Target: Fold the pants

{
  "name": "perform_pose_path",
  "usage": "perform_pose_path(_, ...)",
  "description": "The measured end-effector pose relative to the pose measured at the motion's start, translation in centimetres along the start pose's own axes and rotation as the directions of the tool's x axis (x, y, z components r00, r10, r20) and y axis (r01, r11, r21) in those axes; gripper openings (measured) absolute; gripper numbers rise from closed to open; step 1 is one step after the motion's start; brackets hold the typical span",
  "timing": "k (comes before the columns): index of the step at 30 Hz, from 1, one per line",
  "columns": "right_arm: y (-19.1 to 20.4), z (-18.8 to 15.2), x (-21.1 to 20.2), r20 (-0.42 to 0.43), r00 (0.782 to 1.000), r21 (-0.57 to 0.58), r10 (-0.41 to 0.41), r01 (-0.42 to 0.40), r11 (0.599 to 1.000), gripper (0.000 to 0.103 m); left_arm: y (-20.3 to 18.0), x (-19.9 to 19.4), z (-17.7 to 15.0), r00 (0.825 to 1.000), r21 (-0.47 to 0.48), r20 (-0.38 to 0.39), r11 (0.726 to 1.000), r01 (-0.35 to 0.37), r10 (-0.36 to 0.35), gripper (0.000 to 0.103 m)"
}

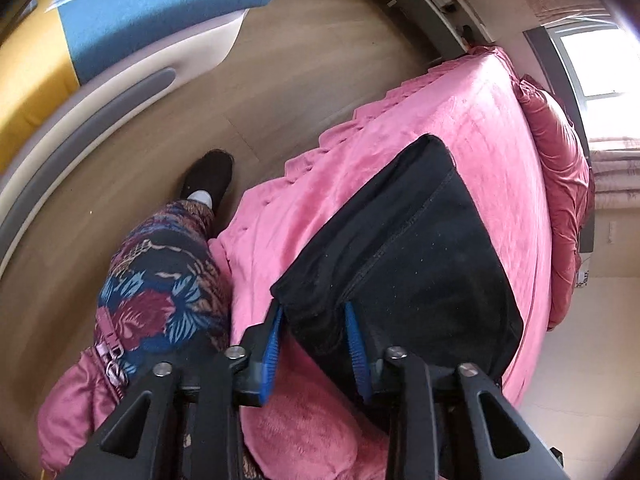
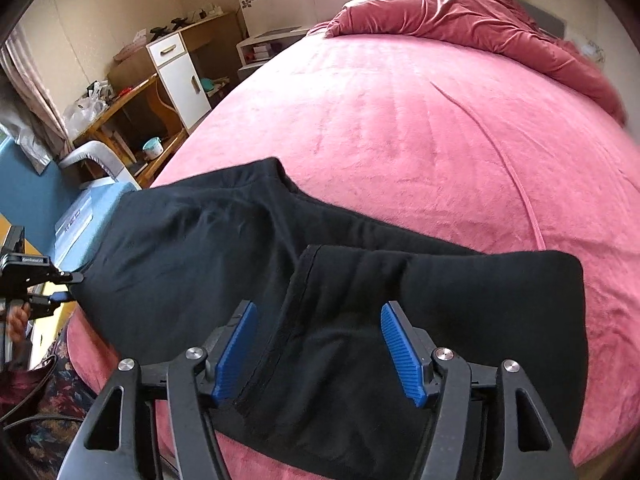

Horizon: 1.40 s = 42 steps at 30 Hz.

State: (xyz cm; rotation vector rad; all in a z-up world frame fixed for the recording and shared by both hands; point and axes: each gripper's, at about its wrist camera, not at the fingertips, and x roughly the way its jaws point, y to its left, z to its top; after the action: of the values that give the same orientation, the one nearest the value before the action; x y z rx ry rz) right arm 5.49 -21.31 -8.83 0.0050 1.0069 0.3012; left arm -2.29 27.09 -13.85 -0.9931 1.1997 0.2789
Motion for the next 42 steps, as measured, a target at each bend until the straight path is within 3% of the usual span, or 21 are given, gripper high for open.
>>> perform_pose_path(4, 0.5, -0.5, 0.3, -0.02, 1.0, -0.007, 0.005, -0.005, 1.0, 0.065, -2.8, -2.0, -0.9, 0.995, 0.143, 0.104, 0.99, 0.001, -0.015, 0.017)
perform_pose_path(7, 0.5, -0.5, 0.5, -0.028, 0.999, 0.001, 0.026, -0.026, 1.0, 0.065, -7.5, -4.2, -2.7, 0.976, 0.383, 0.165, 0.921, 0.071, -0.143, 0.016)
perform_pose_path(8, 0.5, -0.5, 0.5, -0.029, 0.999, 0.008, 0.042, -0.041, 0.999, 0.065, -9.2, -4.7, -3.5, 0.968, 0.457, 0.153, 0.883, 0.11, -0.199, 0.015)
perform_pose_path(9, 0.5, -0.4, 0.5, -0.032, 0.997, 0.017, 0.063, -0.062, 0.998, 0.065, -11.3, -5.1, -4.7, 0.957, 0.546, 0.126, 0.824, 0.153, -0.261, 0.015)
perform_pose_path(11, 0.3, -0.2, 0.5, -0.041, 0.987, 0.057, 0.153, -0.151, 0.987, 0.065, -14.3, -5.1, -6.6, 0.945, 0.653, 0.071, 0.731, 0.198, -0.319, 0.015)
perform_pose_path(13, 0.1, 0.0, 0.3, -0.038, 0.965, 0.104, 0.259, -0.254, 0.962, 0.065, -17.2, -4.4, -8.9, 0.939, 0.74, -0.001, 0.632, 0.232, -0.344, 0.015)
perform_pose_path(15, 0.0, 0.3, 0.1, -0.026, 0.937, 0.145, 0.349, -0.342, 0.929, 0.065, -19.8, -2.6, -11.5, 0.946, 0.81, -0.054, 0.54, 0.228, -0.319, 0.015)
perform_pose_path(21, -1.9, 0.7, 0.2, 0.024, 0.862, 0.274, 0.507, -0.493, 0.826, 0.069, -22.0, 1.0, -16.5, 0.964, 0.892, -0.142, 0.392, 0.223, -0.225, 0.015)
perform_pose_path(24, -2.4, 1.2, 1.2, 0.017, 0.828, 0.309, 0.56, -0.537, 0.785, 0.073, -22.1, 2.0, -18.1, 0.976, 0.921, -0.138, 0.341, 0.189, -0.167, 0.015)
perform_pose_path(27, -1.5, 1.8, 2.3, -0.012, 0.81, 0.307, 0.587, -0.556, 0.773, 0.073, -22.4, 2.4, -19.1, 0.982, 0.938, -0.126, 0.307, 0.164, -0.14, 0.015)
perform_pose_path(33, 0.9, 3.7, 5.1, -0.095, 0.749, 0.266, 0.655, -0.615, 0.742, 0.073, -22.5, 2.4, -19.5, 0.984, 0.945, -0.115, 0.289, 0.15, -0.134, 0.015)
perform_pose_path(39, 3.5, 6.2, 7.1, -0.174, 0.748, 0.189, 0.64, -0.613, 0.767, 0.073, -22.5, 2.7, -20.1, 0.987, 0.951, -0.102, 0.278, 0.134, -0.128, 0.015)
perform_pose_path(42, 5.3, 7.2, 8.0, -0.217, 0.762, 0.133, 0.61, -0.596, 0.792, 0.073, -22.5, 2.7, -20.5, 0.987, 0.954, -0.096, 0.271, 0.127, -0.125, 0.015)
